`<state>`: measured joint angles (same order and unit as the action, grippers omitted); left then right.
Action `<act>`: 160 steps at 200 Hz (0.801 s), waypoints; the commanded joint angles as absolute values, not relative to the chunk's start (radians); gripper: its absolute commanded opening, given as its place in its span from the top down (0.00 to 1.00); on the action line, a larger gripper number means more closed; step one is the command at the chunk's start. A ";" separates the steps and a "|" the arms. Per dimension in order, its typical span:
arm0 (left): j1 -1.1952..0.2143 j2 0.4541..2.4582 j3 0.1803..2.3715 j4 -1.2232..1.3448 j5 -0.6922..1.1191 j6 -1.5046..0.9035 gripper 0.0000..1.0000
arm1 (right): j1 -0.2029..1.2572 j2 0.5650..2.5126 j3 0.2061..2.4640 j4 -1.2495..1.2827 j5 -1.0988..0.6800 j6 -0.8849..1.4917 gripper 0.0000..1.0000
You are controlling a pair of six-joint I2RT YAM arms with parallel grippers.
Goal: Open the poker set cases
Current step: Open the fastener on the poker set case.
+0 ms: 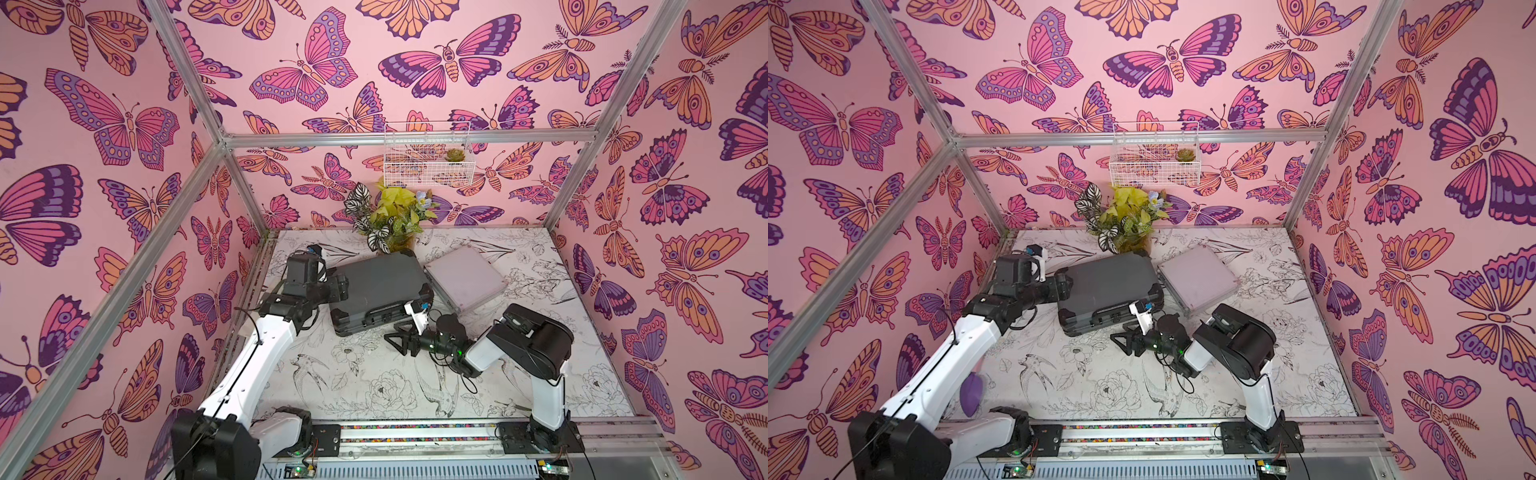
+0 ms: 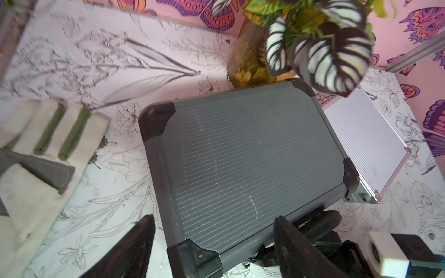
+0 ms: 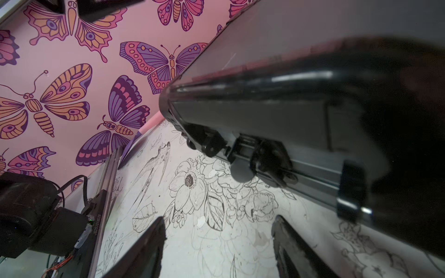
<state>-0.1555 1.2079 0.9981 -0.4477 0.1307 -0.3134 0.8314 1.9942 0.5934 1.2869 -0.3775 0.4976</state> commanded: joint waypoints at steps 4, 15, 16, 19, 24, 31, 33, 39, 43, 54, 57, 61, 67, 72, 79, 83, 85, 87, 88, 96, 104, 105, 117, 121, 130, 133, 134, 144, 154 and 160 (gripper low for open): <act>-0.106 1.261 1.023 -0.475 0.271 -0.427 0.22 | 0.834 2.024 0.632 1.371 -0.349 0.475 0.28; -0.092 1.290 1.021 -0.475 0.282 -0.452 0.22 | 0.834 2.038 0.635 1.384 -0.339 0.473 0.28; -0.091 1.297 1.020 -0.474 0.283 -0.455 0.22 | 0.833 2.039 0.635 1.385 -0.338 0.473 0.28; -0.086 1.305 1.019 -0.474 0.287 -0.460 0.22 | 0.833 2.043 0.635 1.390 -0.339 0.471 0.28; -0.081 1.315 1.016 -0.471 0.296 -0.467 0.22 | 0.833 2.050 0.634 1.397 -0.332 0.472 0.28; -0.073 1.327 1.012 -0.467 0.309 -0.479 0.23 | 0.832 2.061 0.636 1.411 -0.328 0.472 0.28; -0.070 1.331 1.011 -0.467 0.313 -0.482 0.23 | 0.833 2.064 0.636 1.413 -0.328 0.472 0.28; -0.065 1.343 1.008 -0.464 0.327 -0.491 0.23 | 0.831 2.073 0.639 1.422 -0.329 0.474 0.28; -0.061 1.350 1.006 -0.463 0.336 -0.498 0.23 | 0.833 2.080 0.641 1.426 -0.329 0.475 0.28; -0.054 1.367 0.997 -0.458 0.356 -0.521 0.24 | 0.832 2.093 0.648 1.427 -0.330 0.478 0.28; -0.052 1.371 0.992 -0.455 0.360 -0.527 0.24 | 0.832 2.096 0.649 1.427 -0.330 0.479 0.28; -0.050 1.374 0.987 -0.449 0.368 -0.536 0.24 | 0.833 2.099 0.651 1.427 -0.330 0.480 0.28; -0.048 1.381 0.977 -0.439 0.375 -0.547 0.24 | 0.833 2.102 0.651 1.427 -0.329 0.479 0.28; -0.046 1.384 0.968 -0.431 0.382 -0.556 0.25 | 0.833 2.105 0.651 1.427 -0.328 0.478 0.28; -0.042 1.390 0.959 -0.423 0.388 -0.562 0.25 | 0.832 2.108 0.652 1.427 -0.326 0.478 0.28; -0.040 1.391 0.954 -0.419 0.389 -0.565 0.25 | 0.833 2.111 0.654 1.427 -0.324 0.477 0.28; -0.039 1.392 0.952 -0.418 0.388 -0.566 0.25 | 0.832 2.111 0.655 1.427 -0.325 0.476 0.28; -0.039 1.392 0.951 -0.416 0.387 -0.565 0.26 | 0.833 2.112 0.655 1.427 -0.324 0.476 0.28; -0.039 1.393 0.950 -0.415 0.387 -0.565 0.26 | 0.833 2.112 0.655 1.427 -0.325 0.475 0.28; -0.036 1.392 0.944 -0.410 0.385 -0.567 0.26 | 0.832 2.117 0.657 1.427 -0.327 0.475 0.28; -0.034 1.393 0.939 -0.408 0.382 -0.567 0.26 | 0.832 2.123 0.661 1.427 -0.323 0.477 0.28; -0.033 1.392 0.938 -0.408 0.381 -0.566 0.26 | 0.833 2.123 0.660 1.427 -0.323 0.478 0.28; -0.031 1.391 0.931 -0.407 0.374 -0.566 0.26 | 0.832 2.131 0.666 1.427 -0.315 0.478 0.28; -0.031 1.392 0.928 -0.407 0.373 -0.563 0.26 | 0.832 2.133 0.666 1.427 -0.313 0.478 0.28; -0.028 1.393 0.922 -0.407 0.367 -0.563 0.27 | 0.833 2.139 0.673 1.427 -0.308 0.476 0.28; -0.027 1.394 0.921 -0.408 0.366 -0.564 0.27 | 0.832 2.142 0.674 1.427 -0.306 0.476 0.28; -0.028 1.394 0.920 -0.408 0.366 -0.564 0.27 | 0.833 2.142 0.675 1.427 -0.307 0.477 0.28; -0.027 1.399 0.914 -0.408 0.358 -0.560 0.27 | 0.833 2.149 0.683 1.427 -0.306 0.477 0.28; -0.028 1.405 0.906 -0.407 0.356 -0.564 0.28 | 0.833 2.157 0.691 1.427 -0.307 0.479 0.28; -0.028 1.410 0.904 -0.408 0.359 -0.567 0.28 | 0.833 2.160 0.694 1.427 -0.309 0.482 0.28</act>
<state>-0.0319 1.3899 0.9344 -0.4084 0.3519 -0.5583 0.8330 2.1304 0.6582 1.4033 -0.3328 0.4900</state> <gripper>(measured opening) 0.725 0.722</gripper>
